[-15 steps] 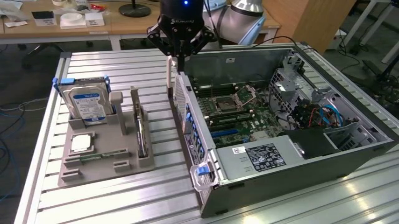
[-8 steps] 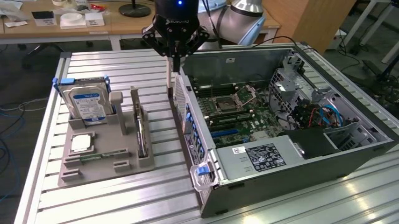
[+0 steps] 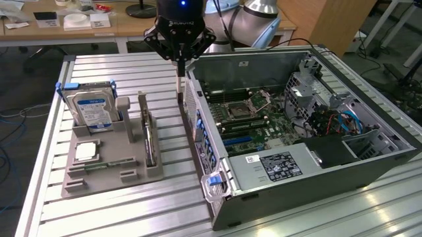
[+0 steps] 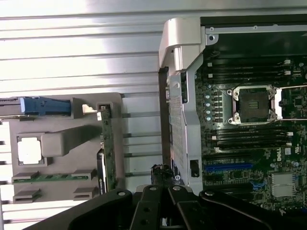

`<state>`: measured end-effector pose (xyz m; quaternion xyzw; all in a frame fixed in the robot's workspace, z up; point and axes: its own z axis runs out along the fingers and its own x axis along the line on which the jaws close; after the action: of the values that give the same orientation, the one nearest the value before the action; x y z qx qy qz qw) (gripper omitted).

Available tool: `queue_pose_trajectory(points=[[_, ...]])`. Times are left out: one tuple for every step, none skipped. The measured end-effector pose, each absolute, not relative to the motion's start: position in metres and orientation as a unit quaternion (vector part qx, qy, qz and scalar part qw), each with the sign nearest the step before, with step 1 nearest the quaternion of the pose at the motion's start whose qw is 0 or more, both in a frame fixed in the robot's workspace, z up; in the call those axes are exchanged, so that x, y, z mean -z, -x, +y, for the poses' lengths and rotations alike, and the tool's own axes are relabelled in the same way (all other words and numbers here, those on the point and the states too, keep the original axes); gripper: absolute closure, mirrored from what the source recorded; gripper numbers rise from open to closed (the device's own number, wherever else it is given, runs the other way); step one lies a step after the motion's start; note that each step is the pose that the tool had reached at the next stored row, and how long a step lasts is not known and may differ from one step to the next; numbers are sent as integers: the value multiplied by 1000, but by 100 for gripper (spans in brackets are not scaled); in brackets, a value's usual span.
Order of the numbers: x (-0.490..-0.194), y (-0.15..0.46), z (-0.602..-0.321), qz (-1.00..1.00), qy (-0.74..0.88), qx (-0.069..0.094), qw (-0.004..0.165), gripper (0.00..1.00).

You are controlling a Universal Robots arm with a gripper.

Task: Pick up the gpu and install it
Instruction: 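Reach for the gpu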

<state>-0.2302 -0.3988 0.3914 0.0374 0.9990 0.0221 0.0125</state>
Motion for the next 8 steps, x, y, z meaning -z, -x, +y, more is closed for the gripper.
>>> queue_pose_trajectory(points=[[-391, 231, -399, 999, -37, -22, 12, 89], [-391, 233, -399, 999, -37, -22, 12, 89], [-391, 234, -399, 999, -37, -22, 12, 89], [-391, 235, -399, 999, -37, -22, 12, 89], [-391, 236, -399, 999, -37, -22, 12, 89], [-391, 238, -399, 999, -37, -22, 13, 89], [-391, 239, -399, 999, -37, -22, 13, 89], [-391, 240, -399, 999, -37, -22, 12, 89]])
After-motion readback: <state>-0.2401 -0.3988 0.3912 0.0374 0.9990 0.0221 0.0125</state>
